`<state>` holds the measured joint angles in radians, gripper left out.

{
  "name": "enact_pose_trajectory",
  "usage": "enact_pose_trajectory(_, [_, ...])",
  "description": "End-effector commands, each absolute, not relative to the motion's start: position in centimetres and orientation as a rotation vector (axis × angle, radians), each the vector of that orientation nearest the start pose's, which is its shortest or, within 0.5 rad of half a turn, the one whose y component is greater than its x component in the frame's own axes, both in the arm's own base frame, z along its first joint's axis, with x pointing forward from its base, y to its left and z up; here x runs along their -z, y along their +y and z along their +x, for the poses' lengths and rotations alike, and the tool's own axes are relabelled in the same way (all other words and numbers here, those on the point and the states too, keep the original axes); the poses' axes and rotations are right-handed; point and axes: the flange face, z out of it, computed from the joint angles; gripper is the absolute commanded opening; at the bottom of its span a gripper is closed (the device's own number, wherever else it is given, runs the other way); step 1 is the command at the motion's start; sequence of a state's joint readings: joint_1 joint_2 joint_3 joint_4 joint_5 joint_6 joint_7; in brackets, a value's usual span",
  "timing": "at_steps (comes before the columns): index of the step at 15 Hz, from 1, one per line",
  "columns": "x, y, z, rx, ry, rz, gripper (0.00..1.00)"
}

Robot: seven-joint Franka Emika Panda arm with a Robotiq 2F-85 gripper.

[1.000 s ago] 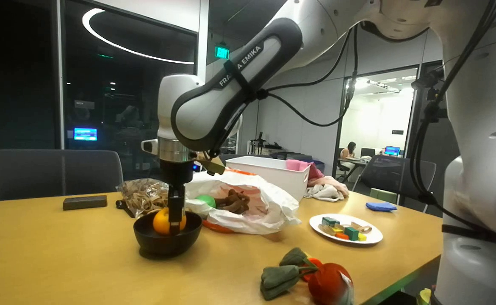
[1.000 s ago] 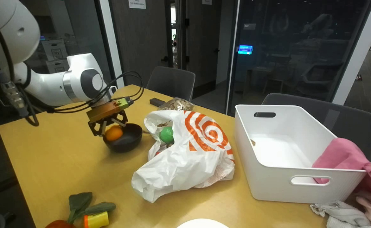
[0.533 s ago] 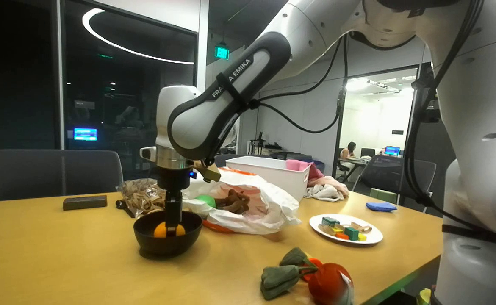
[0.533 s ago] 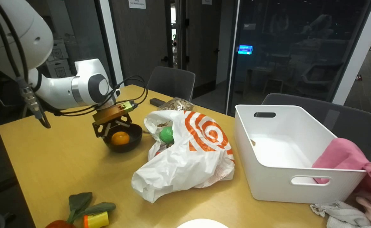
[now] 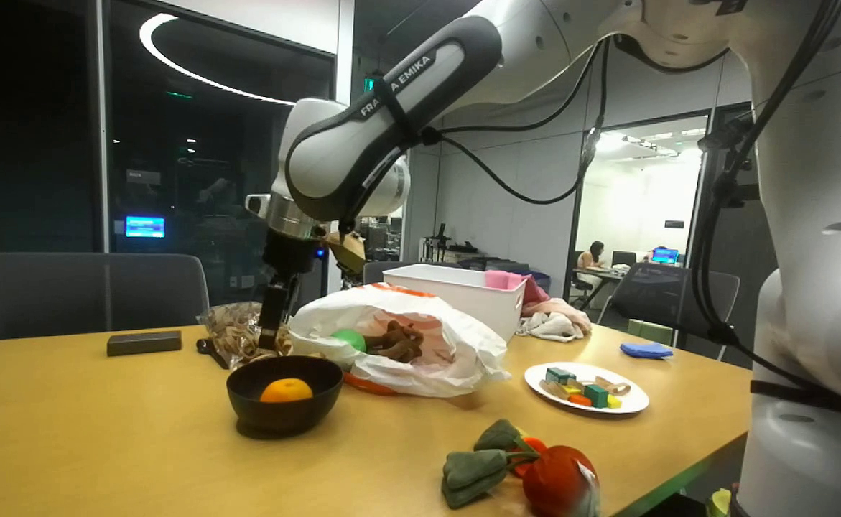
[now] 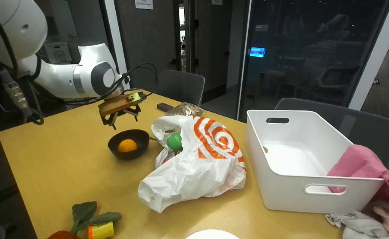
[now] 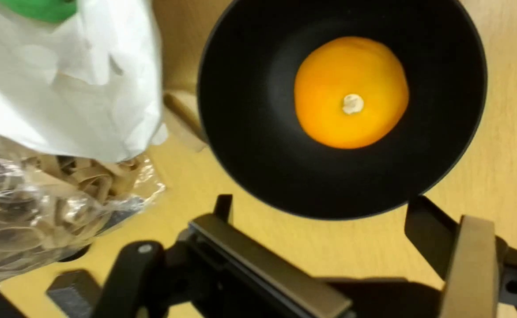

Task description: Remove the objects from the plastic bag, place the stuffed toys on the table and place the fruits inside the black bowl

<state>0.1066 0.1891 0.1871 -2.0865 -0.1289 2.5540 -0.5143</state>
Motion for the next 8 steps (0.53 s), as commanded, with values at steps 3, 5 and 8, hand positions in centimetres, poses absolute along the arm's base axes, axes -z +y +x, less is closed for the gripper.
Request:
enact_pose_trajectory(3, [-41.2, 12.1, 59.0, 0.557, -0.930, -3.045, 1.00])
enact_pose_trajectory(5, [-40.9, 10.1, 59.4, 0.543, -0.756, -3.105, 1.00])
enact_pose_trajectory(8, [-39.6, 7.5, 59.9, 0.491, -0.487, -3.178, 1.00])
